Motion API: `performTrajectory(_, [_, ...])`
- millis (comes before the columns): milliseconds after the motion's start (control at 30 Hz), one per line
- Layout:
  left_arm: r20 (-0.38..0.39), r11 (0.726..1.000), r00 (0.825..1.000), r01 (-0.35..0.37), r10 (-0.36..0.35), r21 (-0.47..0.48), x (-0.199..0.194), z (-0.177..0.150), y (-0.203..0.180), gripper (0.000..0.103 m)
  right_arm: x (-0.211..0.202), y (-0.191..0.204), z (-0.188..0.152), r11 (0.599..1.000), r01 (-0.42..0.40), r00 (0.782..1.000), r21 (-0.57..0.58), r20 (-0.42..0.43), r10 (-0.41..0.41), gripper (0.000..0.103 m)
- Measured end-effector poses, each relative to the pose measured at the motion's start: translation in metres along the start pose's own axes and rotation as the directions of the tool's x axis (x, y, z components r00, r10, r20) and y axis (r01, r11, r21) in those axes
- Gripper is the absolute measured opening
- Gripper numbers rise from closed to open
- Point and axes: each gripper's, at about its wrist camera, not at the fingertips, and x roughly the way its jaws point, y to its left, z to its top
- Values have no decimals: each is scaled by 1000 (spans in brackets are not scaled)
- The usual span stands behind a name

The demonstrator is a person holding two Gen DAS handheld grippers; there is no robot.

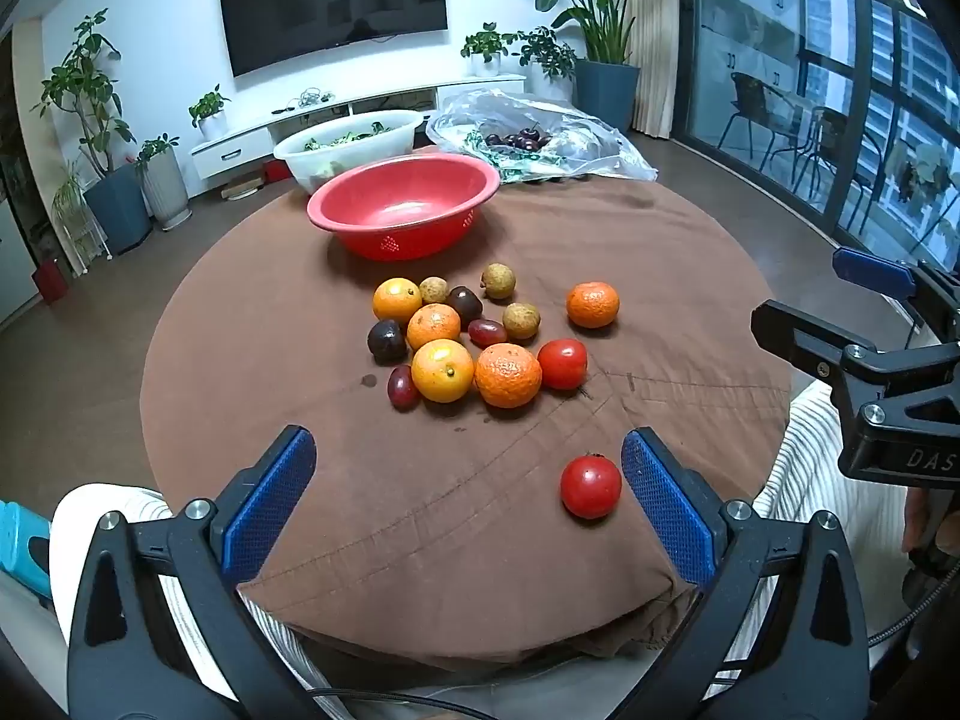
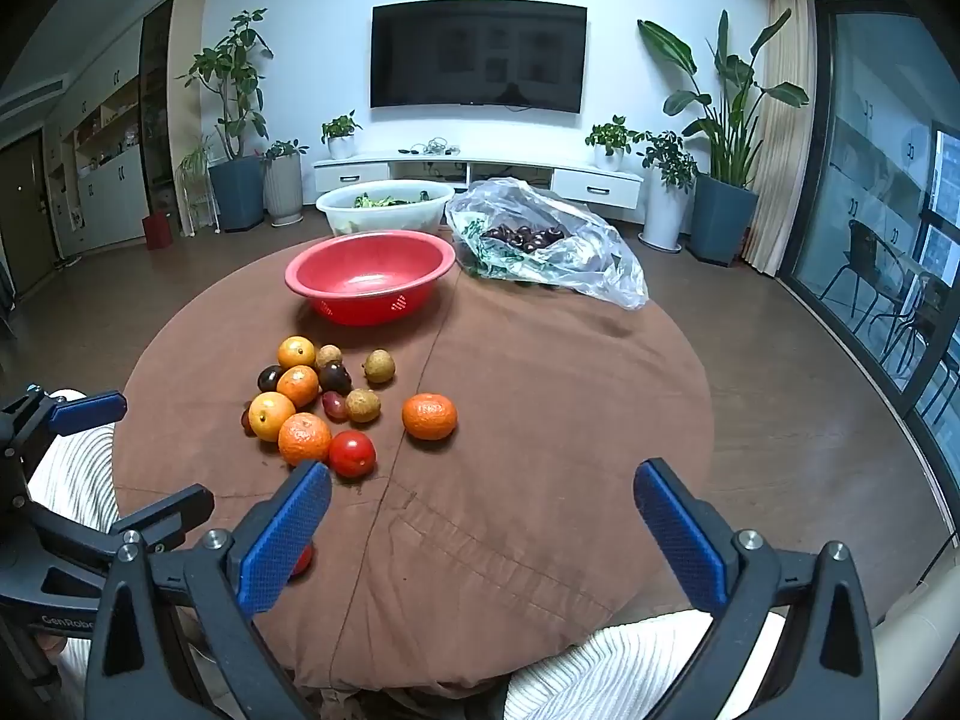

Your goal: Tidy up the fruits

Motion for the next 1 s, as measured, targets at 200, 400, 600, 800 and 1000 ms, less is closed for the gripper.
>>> performTrajectory(200, [1, 1000, 1000, 2, -2, 0, 1, -3, -4, 103, 0, 0, 0, 1000, 0, 1000, 1, 0, 0, 103])
performTrajectory(400, [0, 1000, 1000, 4, -4, -2, 1, -3, -4, 103, -1, 1, 0, 1000, 0, 1000, 1, 1, 0, 103])
performTrajectory(600, [1, 1000, 1000, 4, -4, -4, 1, -3, -4, 103, -2, 1, 0, 1000, 0, 1000, 1, 1, 0, 103])
performTrajectory(800, [3, 1000, 1000, 7, -7, -3, 1, -4, -5, 103, -2, 1, 0, 1000, 0, 1000, 1, 2, 0, 103])
performTrajectory(1000, [1, 1000, 1000, 8, -8, -5, 0, -4, -6, 103, -2, 1, 0, 1000, 1, 1000, 1, 2, -1, 103])
